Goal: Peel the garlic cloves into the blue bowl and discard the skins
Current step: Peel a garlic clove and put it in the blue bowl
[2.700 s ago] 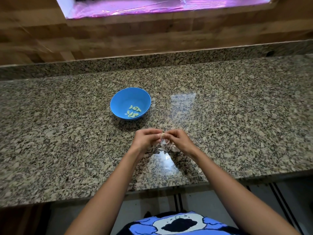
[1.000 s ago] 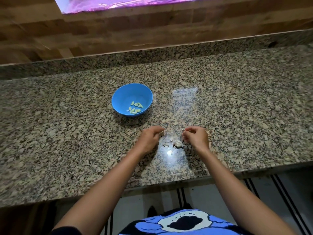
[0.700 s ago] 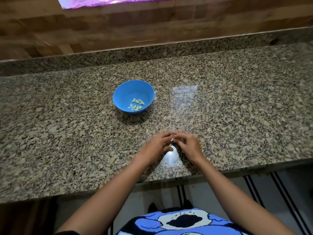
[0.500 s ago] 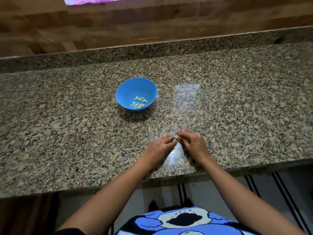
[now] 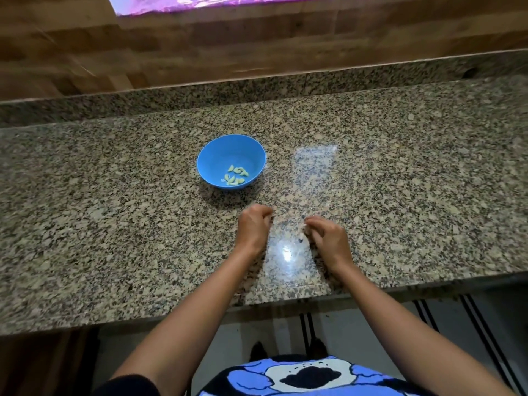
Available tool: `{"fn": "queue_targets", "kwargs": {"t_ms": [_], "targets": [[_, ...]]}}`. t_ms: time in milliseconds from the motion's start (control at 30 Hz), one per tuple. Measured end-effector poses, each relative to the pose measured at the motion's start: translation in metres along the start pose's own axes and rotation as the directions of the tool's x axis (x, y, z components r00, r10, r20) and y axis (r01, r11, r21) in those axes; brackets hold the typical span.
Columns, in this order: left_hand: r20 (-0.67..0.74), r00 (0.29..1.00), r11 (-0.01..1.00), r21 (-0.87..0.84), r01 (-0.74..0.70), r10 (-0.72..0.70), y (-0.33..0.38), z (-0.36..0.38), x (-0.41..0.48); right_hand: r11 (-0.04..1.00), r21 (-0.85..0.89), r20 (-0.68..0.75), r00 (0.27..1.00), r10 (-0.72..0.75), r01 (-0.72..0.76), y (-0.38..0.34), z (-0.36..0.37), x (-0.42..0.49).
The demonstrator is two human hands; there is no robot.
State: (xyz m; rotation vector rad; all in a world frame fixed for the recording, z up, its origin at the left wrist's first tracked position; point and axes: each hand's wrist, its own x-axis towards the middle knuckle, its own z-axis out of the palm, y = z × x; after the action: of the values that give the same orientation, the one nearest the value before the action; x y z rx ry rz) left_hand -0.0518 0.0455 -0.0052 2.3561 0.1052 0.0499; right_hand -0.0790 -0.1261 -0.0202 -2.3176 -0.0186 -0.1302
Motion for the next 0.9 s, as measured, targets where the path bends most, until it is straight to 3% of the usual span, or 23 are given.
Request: {"fn": "queue_targets", "kwargs": {"t_ms": [200,400,533,600,633,667,700,733,767,800,833,900], "targets": [[0.162,0.967,0.886,0.394,-0.246,0.197,0.002,0.021,0.004,0.966,0.198,-0.045,0.983,0.178,-0.166,-0.012,-0.007,0.009],[0.302,0.863,0.776,0.385,-0.499,0.405,-0.011,0.021,-0.056,0.926,0.304,-0.081,0.963,0.259,-0.223,-0.022,-0.013,0.019],[0.3,0.802,0.683,0.422,-0.597,0.516,-0.034,0.015,-0.068,0.888,0.376,-0.015,0.957,0.29,-0.263,-0.045,-0.007,0.023],[0.315,0.867,0.773,0.401,-0.491,0.387,-0.024,0.01,-0.073,0.834,0.465,0.072,0.951,0.3,-0.298,-0.06,0.0,0.025],[0.272,0.93,0.861,0.378,-0.341,0.249,-0.015,0.006,-0.074,0.817,0.487,0.11,0.95,0.292,-0.308,-0.068,0.006,0.026],[0.175,0.983,0.959,0.263,-0.107,0.062,-0.006,0.0,-0.074,0.806,0.5,0.148,0.949,0.28,-0.316,-0.075,0.012,0.025],[0.109,0.977,0.983,0.011,0.186,-0.186,-0.002,-0.008,-0.073,0.796,0.51,0.188,0.945,0.266,-0.325,-0.083,0.019,0.023],[0.149,0.901,0.847,-0.308,0.434,-0.407,-0.002,-0.018,-0.072,0.787,0.519,0.231,0.941,0.247,-0.334,-0.091,0.026,0.02],[0.261,0.807,0.573,-0.591,0.567,-0.529,-0.006,-0.032,-0.071,0.779,0.527,0.276,0.936,0.22,-0.339,-0.1,0.032,0.016],[0.364,0.739,0.282,-0.757,0.589,-0.566,-0.014,-0.049,-0.075,0.779,0.529,0.314,0.93,0.19,-0.337,-0.11,0.04,0.012],[0.409,0.705,0.069,-0.837,0.543,-0.58,-0.028,-0.067,-0.081,0.789,0.523,0.348,0.926,0.147,-0.322,-0.122,0.051,0.008],[0.382,0.68,-0.195,-0.921,0.338,-0.625,-0.067,-0.099,-0.106,0.81,0.505,0.451,0.891,0.045,-0.297,-0.15,0.078,-0.006]]}}
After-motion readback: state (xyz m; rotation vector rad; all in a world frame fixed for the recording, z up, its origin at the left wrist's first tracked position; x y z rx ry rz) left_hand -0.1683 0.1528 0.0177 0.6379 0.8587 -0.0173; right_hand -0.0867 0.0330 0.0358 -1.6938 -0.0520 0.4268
